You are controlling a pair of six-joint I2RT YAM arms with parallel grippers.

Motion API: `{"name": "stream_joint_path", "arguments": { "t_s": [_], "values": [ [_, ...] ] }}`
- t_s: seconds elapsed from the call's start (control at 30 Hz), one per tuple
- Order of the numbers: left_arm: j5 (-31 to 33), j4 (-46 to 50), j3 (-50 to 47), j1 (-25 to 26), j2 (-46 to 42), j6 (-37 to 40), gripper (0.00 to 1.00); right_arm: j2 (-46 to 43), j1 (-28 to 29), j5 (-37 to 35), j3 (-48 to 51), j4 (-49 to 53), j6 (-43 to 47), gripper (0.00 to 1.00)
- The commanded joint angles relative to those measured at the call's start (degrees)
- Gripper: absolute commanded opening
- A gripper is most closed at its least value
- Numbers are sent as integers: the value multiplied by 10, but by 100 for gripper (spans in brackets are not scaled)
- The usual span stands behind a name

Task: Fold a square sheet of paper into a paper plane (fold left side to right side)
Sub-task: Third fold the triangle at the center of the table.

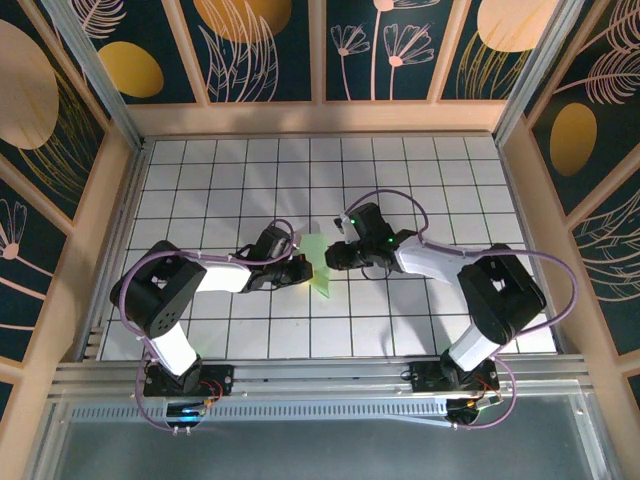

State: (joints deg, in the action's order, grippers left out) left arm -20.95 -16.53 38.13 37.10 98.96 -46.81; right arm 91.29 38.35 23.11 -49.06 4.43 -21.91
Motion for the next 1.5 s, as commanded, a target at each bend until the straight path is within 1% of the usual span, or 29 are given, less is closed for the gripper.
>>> {"name": "stream_joint_path", "arguments": {
  "t_s": [0.0, 0.1, 0.23, 0.37, 0.7, 0.97, 1.47],
  "values": [
    [37, 43, -17, 2, 21, -1, 0, -16, 5, 83, 24, 3, -46, 9],
    [39, 43, -18, 2, 20, -2, 0, -10, 20, 121, 44, -26, -74, 0],
    [40, 43, -19, 2, 19, -4, 0, 14, 44, 124, 49, -38, -83, 0],
    [40, 43, -18, 2, 19, -4, 0, 34, 53, 120, 49, -48, -87, 0],
    [39, 43, -16, 2, 20, -3, 0, 56, 54, 111, 62, -63, -100, 0],
    [35, 39, -17, 2, 22, -6, 1, 68, 54, 120, 75, -78, -111, 0],
    [35, 40, -14, 2, 22, -7, 2, 79, 53, 111, 74, -64, -105, 0]
  ]
}}
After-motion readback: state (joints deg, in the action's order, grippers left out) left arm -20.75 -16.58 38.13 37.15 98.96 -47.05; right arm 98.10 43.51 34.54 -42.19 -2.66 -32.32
